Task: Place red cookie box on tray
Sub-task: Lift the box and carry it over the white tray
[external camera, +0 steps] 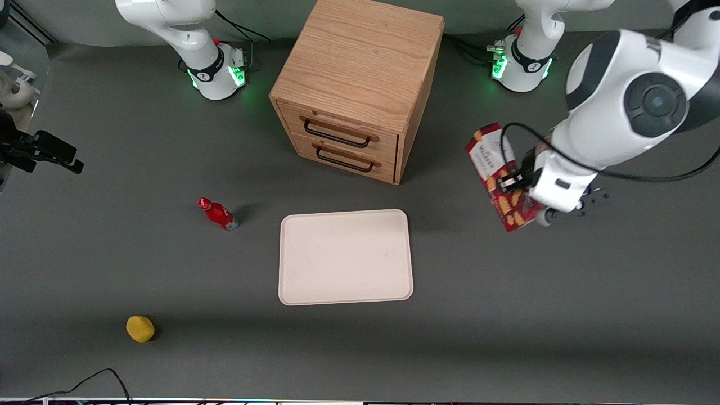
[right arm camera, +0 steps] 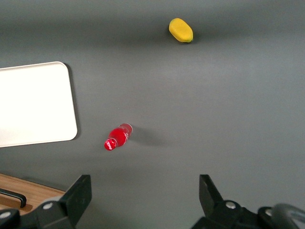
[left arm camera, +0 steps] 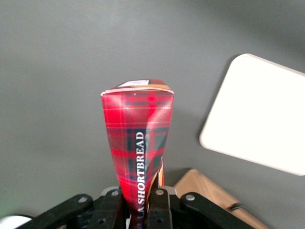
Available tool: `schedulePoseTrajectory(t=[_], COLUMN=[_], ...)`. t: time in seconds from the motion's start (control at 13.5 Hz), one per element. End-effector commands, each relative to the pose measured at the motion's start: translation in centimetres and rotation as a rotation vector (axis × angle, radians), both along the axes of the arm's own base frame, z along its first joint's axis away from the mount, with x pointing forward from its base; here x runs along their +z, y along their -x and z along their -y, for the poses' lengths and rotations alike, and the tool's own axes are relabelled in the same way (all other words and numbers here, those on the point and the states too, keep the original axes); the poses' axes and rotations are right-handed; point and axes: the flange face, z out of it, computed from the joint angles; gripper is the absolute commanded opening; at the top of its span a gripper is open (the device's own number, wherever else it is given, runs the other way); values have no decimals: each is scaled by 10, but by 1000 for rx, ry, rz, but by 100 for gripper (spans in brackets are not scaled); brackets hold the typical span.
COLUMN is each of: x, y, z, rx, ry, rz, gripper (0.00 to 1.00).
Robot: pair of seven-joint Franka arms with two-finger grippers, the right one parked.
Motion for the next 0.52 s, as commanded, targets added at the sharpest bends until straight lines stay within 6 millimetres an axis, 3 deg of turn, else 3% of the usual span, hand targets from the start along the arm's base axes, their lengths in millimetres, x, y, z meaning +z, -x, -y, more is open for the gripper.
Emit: schedulePoseTrajectory(t=[0.0, 0.15, 0.44], x=[-8, -23, -73], y=[-33, -44, -42], z=[53, 88, 154], rx=[114, 181, 134], ry=[29, 2, 0], rz=[-18, 40, 131], gripper=[17, 17, 18])
